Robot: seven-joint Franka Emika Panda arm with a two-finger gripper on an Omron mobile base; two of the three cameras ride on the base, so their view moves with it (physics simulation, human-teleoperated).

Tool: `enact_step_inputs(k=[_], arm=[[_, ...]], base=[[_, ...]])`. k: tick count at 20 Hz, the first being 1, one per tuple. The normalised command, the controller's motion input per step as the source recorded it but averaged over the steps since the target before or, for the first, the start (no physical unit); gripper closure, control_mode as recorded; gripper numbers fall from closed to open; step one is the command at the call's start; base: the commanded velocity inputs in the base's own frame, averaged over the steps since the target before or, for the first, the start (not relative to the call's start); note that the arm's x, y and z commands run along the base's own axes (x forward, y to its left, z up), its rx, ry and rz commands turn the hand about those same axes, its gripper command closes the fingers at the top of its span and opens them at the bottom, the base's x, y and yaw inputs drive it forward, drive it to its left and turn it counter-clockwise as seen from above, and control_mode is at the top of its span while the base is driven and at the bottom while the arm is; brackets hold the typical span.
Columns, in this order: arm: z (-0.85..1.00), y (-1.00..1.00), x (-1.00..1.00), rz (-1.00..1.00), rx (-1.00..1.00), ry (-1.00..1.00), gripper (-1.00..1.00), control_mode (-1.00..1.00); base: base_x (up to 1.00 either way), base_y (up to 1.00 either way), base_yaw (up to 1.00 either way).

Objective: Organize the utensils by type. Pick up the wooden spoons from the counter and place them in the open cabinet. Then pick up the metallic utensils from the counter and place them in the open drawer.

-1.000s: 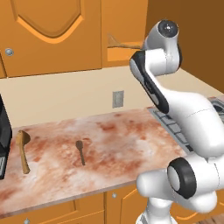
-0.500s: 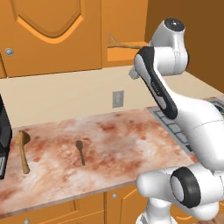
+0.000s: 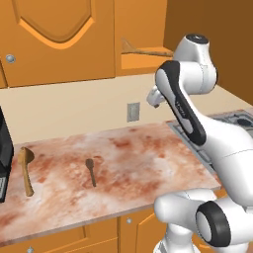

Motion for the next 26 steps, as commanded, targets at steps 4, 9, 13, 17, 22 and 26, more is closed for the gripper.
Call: enact_step_inputs(k=[4, 9, 13, 17, 22, 26], arm=[[-0.56, 0.01, -0.24, -0.05, 0.05, 0.18, -1.0, -1.0], [-0.42, 0.0, -0.22, -0.06, 0.04, 0.15, -1.0, -1.0], [-0.34, 0.0, -0.12, -0.07, 0.03, 0.17, -1.0, -1.0], [-0.29, 0.0, -0.1, -0.08, 0.02, 0.2, -1.0, -1.0], [0.0, 0.0, 0.0, 0.0, 0.0, 0.0, -1.0, 1.0], [0.0, 0.0, 0.0, 0.0, 0.0, 0.0, -1.0, 1.0]], base=[[0.0, 0.0, 0.0], [0.0, 0.0, 0.0], [0.0, 0.0, 0.0], [0.0, 0.0, 0.0], [-0.24, 0.22, -0.06], [-0.52, 0.41, -0.07]])
